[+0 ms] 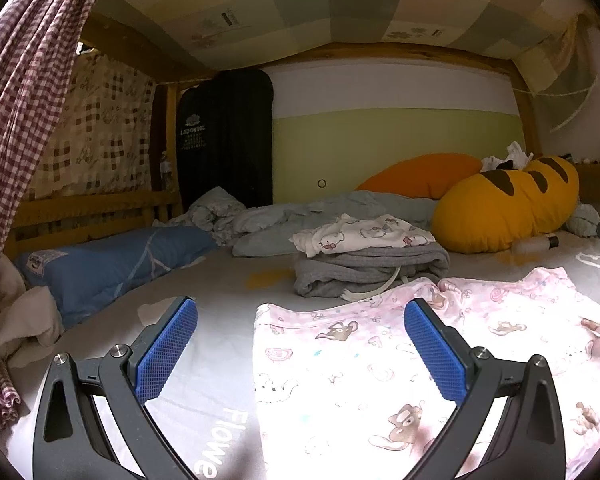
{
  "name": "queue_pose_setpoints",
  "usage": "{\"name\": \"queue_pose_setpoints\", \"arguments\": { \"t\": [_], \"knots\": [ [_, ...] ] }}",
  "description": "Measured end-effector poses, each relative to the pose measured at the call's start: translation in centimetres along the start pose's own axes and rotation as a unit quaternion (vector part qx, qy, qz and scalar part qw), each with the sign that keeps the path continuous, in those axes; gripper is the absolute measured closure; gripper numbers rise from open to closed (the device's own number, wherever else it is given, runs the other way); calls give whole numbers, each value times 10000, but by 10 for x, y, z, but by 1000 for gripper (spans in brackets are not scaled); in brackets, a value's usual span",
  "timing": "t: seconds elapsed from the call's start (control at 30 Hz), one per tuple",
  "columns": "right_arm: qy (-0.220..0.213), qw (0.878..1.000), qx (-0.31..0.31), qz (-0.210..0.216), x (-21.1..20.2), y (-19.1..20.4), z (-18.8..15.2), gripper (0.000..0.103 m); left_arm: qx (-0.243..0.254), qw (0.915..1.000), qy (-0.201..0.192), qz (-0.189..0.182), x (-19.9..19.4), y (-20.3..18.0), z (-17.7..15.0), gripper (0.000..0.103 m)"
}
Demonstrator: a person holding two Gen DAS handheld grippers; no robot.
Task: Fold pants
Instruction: 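Move both tools over the pink pajama pants toward the waistband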
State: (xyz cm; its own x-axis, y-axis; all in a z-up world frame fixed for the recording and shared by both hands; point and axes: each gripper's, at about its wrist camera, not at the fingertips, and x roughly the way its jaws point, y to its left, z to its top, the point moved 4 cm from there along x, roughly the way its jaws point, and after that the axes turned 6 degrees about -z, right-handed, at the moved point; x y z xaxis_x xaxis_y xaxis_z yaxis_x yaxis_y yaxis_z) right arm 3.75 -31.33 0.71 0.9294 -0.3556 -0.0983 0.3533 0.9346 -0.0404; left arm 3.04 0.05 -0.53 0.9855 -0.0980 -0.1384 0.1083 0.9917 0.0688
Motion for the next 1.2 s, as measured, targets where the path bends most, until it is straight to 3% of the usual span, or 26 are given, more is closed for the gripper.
{"name": "queue_pose_setpoints", "arguments": {
  "t": [0.23, 1.2],
  "knots": [
    [225, 9996, 99, -130, 9, -5, -4, 1, 165, 9996, -218, 0, -13, -5, 3, 0],
    [231, 9997, -82, -89, 4, 3, -4, 1, 289, 9993, -213, 32, -8, -11, 3, 0]
  ]
}}
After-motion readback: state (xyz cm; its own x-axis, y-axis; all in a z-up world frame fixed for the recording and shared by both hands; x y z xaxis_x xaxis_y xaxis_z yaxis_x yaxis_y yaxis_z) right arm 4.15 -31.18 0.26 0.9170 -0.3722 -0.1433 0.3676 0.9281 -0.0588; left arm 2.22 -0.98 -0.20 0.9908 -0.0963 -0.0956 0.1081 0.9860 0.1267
